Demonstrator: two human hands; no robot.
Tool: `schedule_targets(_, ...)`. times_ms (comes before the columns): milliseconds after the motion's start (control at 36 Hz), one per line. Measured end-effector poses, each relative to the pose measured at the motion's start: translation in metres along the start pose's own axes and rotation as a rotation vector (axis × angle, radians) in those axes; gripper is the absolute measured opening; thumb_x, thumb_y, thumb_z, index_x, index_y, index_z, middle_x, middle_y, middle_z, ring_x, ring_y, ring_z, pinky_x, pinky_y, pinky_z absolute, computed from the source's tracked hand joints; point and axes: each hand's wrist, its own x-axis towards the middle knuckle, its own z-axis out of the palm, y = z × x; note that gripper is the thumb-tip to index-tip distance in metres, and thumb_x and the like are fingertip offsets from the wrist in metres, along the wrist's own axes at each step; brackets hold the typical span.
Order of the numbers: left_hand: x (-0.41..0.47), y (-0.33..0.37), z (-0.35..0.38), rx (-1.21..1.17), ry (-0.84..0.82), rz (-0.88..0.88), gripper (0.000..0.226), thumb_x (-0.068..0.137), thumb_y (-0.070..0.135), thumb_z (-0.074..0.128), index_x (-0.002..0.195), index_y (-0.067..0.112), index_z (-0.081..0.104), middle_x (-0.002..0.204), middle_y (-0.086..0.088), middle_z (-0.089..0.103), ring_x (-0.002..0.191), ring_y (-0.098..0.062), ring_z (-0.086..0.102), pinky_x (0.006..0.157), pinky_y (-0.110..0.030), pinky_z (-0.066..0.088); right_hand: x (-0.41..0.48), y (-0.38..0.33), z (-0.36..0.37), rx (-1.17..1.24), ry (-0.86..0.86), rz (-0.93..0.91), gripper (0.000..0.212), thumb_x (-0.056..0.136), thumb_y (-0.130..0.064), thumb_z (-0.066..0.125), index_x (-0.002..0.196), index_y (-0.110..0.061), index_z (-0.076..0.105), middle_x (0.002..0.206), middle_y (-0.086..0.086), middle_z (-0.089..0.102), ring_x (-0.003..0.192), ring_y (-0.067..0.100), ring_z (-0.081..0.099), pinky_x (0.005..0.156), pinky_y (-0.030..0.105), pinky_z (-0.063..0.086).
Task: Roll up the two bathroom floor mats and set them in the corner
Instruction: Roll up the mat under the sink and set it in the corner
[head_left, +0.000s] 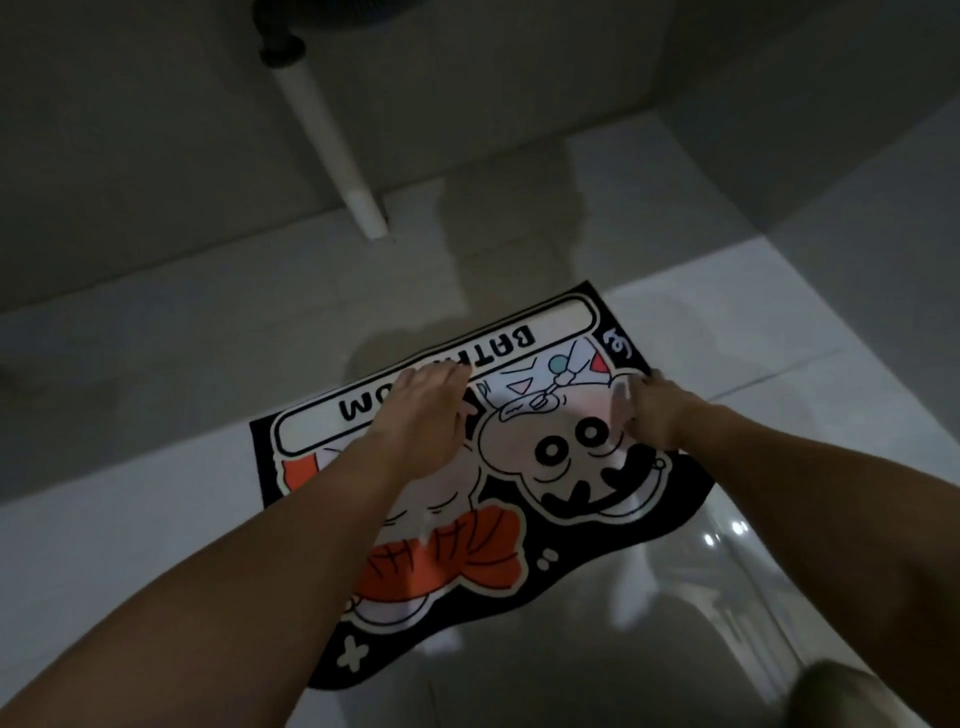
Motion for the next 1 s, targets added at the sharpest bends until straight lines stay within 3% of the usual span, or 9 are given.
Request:
schedule_targets(83, 0.0, 0.004, 0.0, -0.015, 0.003, 0.0, 0.054, 0.086, 0.021, 0.052, 0.137, 0.008, 0.04, 0.132, -0.008, 0.05, 0.122, -0.027, 0.045, 0.105, -0.038, 0.032, 0.001, 0.015, 0.018, 0.035, -0.038, 0.093, 0.086, 0.08, -0.034, 0.06, 0.147, -0.008, 0.013, 0.147, 0.028, 0.017, 0.129, 0.044, 0.033, 0.107, 0.05, 0.035)
schedule_targets(139, 0.001, 0.008, 0.004, -0.015, 0.008, 0.016, 0.055, 0.086, 0.021, 0.052, 0.138, 0.007, 0.039, 0.133, -0.009, 0.05, 0.124, -0.028, 0.045, 0.106, -0.039, 0.031, 0.003, 0.022, 0.027, 0.099, -0.053, 0.112, 0.087, 0.076, -0.042, 0.061, 0.143, -0.008, 0.019, 0.144, 0.027, 0.023, 0.126, 0.044, 0.037, 0.105, 0.049, 0.038)
schedule_targets(306, 0.02, 0.02, 0.001, -0.015, 0.035, 0.041, 0.05, 0.086, 0.02, 0.053, 0.134, 0.01, 0.041, 0.128, -0.006, 0.052, 0.117, -0.026, 0.047, 0.102, -0.037, 0.034, 0.015, 0.025, 0.025, 0.253, 0.118, 0.061, 0.047, 0.076, -0.024, 0.066, 0.113, -0.001, 0.047, 0.107, 0.02, 0.054, 0.098, 0.037, 0.058, 0.073, 0.035, 0.046)
schedule_targets(417, 0.023, 0.025, -0.004, -0.029, 0.019, 0.051, 0.056, 0.084, 0.017, 0.051, 0.138, 0.012, 0.037, 0.133, -0.004, 0.048, 0.123, -0.024, 0.044, 0.105, -0.035, 0.031, 0.015, 0.014, 0.019, 0.309, 0.06, 0.13, 0.044, 0.076, -0.031, 0.069, 0.108, -0.004, 0.057, 0.107, 0.018, 0.06, 0.087, 0.029, 0.057, 0.069, 0.031, 0.044)
schedule_targets(500, 0.021, 0.025, -0.004, -0.036, 0.012, 0.04, 0.055, 0.084, 0.017, 0.051, 0.138, 0.012, 0.037, 0.133, -0.005, 0.048, 0.122, -0.025, 0.043, 0.105, -0.035, 0.031, 0.017, 0.009, 0.025, 0.336, 0.089, 0.155, 0.052, 0.077, -0.038, 0.064, 0.115, -0.004, 0.054, 0.113, 0.02, 0.055, 0.098, 0.033, 0.055, 0.071, 0.031, 0.042)
schedule_targets(667, 0.018, 0.027, -0.011, -0.035, 0.005, 0.066, 0.058, 0.086, 0.017, 0.049, 0.141, 0.011, 0.033, 0.14, -0.007, 0.043, 0.129, -0.024, 0.038, 0.108, -0.034, 0.025, 0.007, -0.013, 0.027, 0.571, 0.199, 0.215, 0.039, 0.085, -0.013, 0.059, 0.115, 0.001, 0.039, 0.109, 0.024, 0.058, 0.101, 0.04, 0.059, 0.071, 0.036, 0.043)
schedule_targets(750, 0.02, 0.032, -0.022, -0.049, 0.014, 0.055, 0.06, 0.091, 0.021, 0.05, 0.145, 0.011, 0.027, 0.149, -0.007, 0.034, 0.135, -0.024, 0.031, 0.11, -0.032, 0.021, -0.005, -0.016, 0.015, 0.493, 0.216, 0.131, 0.031, 0.086, -0.014, 0.054, 0.114, -0.003, 0.049, 0.11, 0.021, 0.061, 0.096, 0.035, 0.06, 0.075, 0.036, 0.048)
schedule_targets(833, 0.024, 0.039, -0.033, -0.041, 0.028, 0.069, 0.067, 0.09, 0.027, 0.055, 0.147, 0.013, 0.023, 0.152, -0.007, 0.029, 0.138, -0.024, 0.028, 0.112, -0.031, 0.02, -0.02, -0.02, -0.007, 0.289, 0.315, -0.023, 0.023, 0.085, -0.012, 0.048, 0.108, -0.011, 0.051, 0.098, 0.016, 0.065, 0.077, 0.029, 0.057, 0.064, 0.032, 0.043)
schedule_targets(1000, 0.039, 0.052, -0.066, 0.0, 0.116, 0.09, 0.087, 0.078, 0.041, 0.069, 0.147, 0.016, 0.021, 0.152, -0.005, 0.028, 0.14, -0.023, 0.023, 0.115, -0.033, 0.014, -0.073, -0.042, -0.076, 0.031, 0.331, -0.375, 0.051, 0.075, -0.006, 0.057, 0.124, -0.016, 0.044, 0.108, 0.012, 0.058, 0.097, 0.031, 0.059, 0.073, 0.034, 0.047)
